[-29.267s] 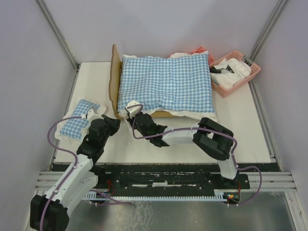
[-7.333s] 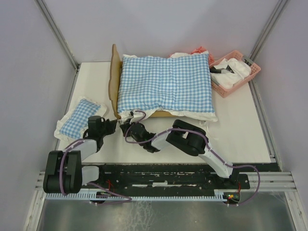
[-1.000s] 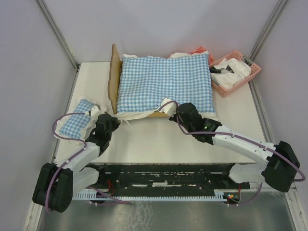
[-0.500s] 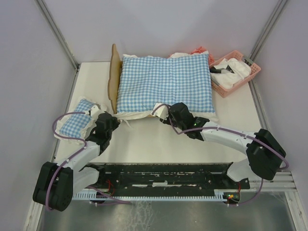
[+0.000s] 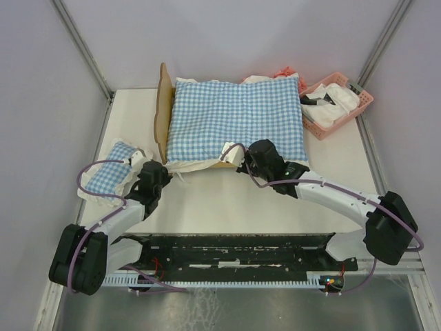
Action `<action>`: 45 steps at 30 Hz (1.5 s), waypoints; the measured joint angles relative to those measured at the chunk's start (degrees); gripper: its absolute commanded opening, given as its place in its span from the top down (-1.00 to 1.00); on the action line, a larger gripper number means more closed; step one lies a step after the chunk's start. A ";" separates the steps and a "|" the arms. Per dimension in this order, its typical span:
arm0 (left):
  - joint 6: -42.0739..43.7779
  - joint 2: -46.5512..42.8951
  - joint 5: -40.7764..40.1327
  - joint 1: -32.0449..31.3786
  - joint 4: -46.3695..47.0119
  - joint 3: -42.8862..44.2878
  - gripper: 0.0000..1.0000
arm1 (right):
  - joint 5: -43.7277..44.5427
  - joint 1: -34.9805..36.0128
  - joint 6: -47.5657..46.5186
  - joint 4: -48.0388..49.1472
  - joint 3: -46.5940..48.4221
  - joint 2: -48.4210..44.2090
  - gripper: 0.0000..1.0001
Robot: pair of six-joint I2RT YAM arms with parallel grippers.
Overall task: Set up the pet bed
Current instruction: Adjust the mattress on the bed frame.
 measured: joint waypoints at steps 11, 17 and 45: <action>0.04 0.00 -2.73 -0.02 0.00 0.00 0.92 | -13.09 -6.19 3.98 -9.75 2.95 -1.90 0.96; 0.07 0.66 -3.61 -0.02 0.15 0.04 0.92 | -21.70 -11.23 6.97 -8.87 3.17 -5.51 0.96; 0.52 -17.09 -10.29 0.42 -17.62 9.94 -0.14 | -9.94 -15.34 37.83 -19.41 4.39 -15.72 -0.62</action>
